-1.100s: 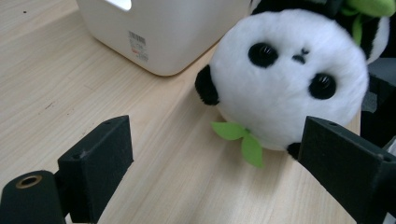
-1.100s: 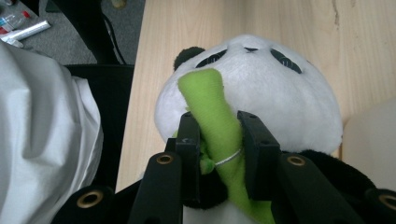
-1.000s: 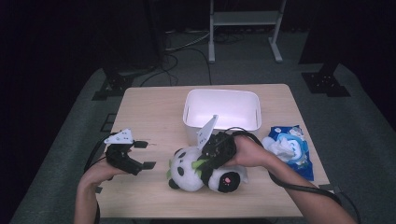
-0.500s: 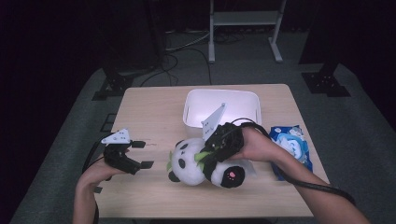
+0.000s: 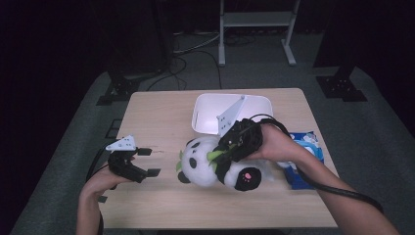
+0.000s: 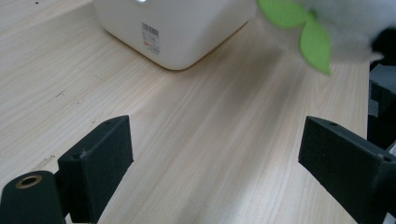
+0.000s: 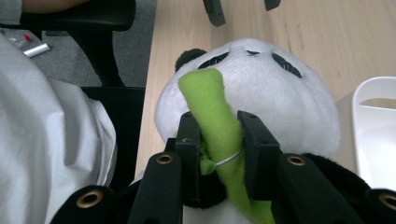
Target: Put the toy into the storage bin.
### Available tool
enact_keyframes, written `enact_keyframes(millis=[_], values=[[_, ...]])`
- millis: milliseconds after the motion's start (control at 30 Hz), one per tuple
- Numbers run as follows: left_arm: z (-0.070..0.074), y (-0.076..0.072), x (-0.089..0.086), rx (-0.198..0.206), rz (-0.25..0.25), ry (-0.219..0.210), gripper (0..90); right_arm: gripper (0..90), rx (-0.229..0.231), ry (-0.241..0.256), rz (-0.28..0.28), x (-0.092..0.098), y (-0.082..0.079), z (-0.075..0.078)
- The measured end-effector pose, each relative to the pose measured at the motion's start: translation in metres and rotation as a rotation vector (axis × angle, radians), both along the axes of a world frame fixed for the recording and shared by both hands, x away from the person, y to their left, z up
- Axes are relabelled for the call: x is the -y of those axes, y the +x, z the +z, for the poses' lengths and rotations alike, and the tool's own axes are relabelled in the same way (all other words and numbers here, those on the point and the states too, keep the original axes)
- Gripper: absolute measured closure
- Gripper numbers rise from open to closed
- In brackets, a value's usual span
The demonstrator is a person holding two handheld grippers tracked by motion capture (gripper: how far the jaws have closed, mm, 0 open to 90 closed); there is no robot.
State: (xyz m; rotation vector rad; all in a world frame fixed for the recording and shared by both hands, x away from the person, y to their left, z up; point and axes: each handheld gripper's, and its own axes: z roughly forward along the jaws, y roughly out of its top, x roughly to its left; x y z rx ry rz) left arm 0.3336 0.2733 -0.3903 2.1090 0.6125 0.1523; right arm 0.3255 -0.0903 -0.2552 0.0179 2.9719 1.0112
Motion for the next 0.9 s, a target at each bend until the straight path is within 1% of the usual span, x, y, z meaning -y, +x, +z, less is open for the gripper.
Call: enact_keyframes(millis=[100, 367, 467, 700, 800, 833, 867, 900], values=[[0.000, 0.000, -0.001, 0.001, 0.000, -0.001, 8.7, 70.5, 0.014, 0.007, -0.002, 0.002, 0.000, 0.008], [-0.001, 0.001, -0.002, -0.002, 0.007, -0.009, 8.7, 70.5, 0.021, 0.021, -0.019, 0.008, 0.002, 0.025], [-0.002, 0.001, -0.004, -0.006, 0.008, -0.004, 8.6, 70.5, 0.028, 0.023, -0.020, 0.009, 0.004, 0.030], [-0.003, 0.002, -0.006, -0.006, 0.013, -0.007, 8.6, 70.5, 0.037, 0.029, -0.030, 0.011, 0.010, 0.041], [-0.004, 0.003, -0.006, -0.011, 0.014, -0.005, 8.7, 70.5, 0.035, 0.037, -0.030, 0.014, 0.013, 0.045], [-0.005, 0.003, -0.006, -0.013, 0.012, -0.007, 8.6, 70.5, 0.034, 0.036, -0.038, 0.015, 0.013, 0.047], [-0.005, 0.003, -0.006, -0.016, 0.011, -0.008, 8.6, 70.5, 0.044, 0.038, -0.037, 0.015, 0.014, 0.049], [-0.005, 0.003, -0.006, -0.017, 0.009, -0.006, 8.7, 70.5, 0.043, 0.042, -0.037, 0.016, 0.016, 0.050]])
